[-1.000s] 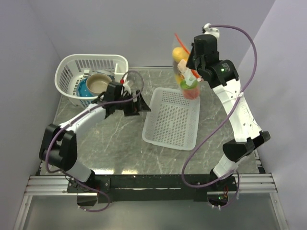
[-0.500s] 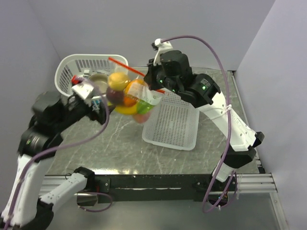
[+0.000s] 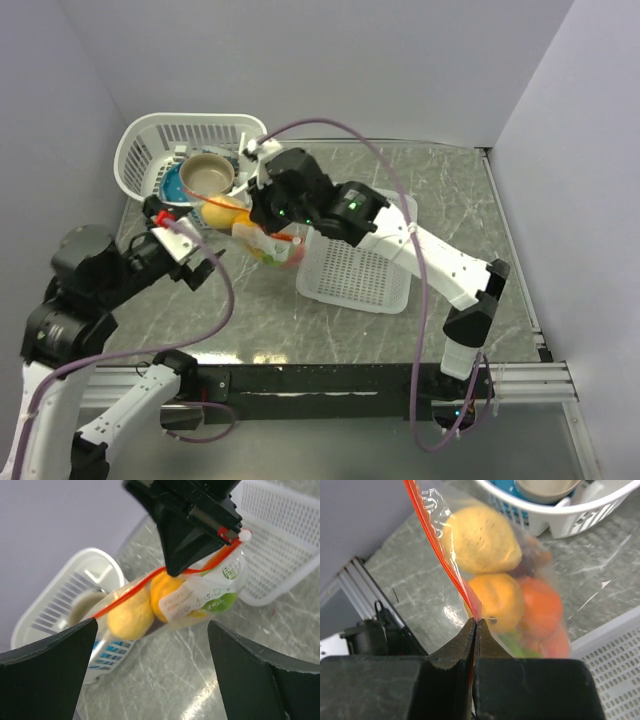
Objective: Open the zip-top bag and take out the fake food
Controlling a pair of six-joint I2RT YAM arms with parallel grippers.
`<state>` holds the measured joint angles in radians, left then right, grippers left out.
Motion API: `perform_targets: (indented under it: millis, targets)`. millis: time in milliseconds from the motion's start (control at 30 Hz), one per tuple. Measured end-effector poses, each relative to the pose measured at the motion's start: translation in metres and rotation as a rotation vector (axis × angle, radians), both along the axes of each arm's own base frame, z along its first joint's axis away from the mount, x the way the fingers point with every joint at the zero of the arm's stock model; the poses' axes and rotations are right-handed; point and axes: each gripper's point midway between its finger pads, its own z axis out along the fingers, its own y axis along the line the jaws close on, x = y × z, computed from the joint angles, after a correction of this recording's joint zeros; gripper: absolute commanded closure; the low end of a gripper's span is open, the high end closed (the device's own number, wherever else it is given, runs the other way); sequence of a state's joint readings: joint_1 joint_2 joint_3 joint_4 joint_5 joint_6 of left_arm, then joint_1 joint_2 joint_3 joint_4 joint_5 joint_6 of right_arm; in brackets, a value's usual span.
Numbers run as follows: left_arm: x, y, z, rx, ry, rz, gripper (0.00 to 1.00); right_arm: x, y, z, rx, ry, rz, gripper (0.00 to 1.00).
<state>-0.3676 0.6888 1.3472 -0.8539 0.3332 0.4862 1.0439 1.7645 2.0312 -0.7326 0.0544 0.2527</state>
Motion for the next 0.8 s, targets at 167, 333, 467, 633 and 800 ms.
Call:
perform_targets:
  millis: [167,333,467,633,800]
  targets:
    - [0.013,-0.006,-0.062,0.099,0.134,-0.026,0.01,-0.013,0.019,-0.026,-0.022,-0.003,0.074,1.00]
    - [0.016,-0.005,-0.090,0.175,0.203,-0.047,0.01,-0.024,0.031,-0.042,-0.012,0.001,0.142,1.00]
    - [0.016,-0.005,-0.095,0.204,0.211,-0.063,0.24,-0.026,0.035,-0.051,-0.010,0.006,0.170,1.00]
    - [0.016,-0.003,-0.117,0.260,0.244,-0.084,0.94,-0.029,0.041,-0.047,0.019,0.002,0.197,1.00]
    - [0.023,-0.002,-0.130,0.300,0.277,-0.082,0.99,-0.031,0.040,-0.056,0.007,0.026,0.207,0.94]
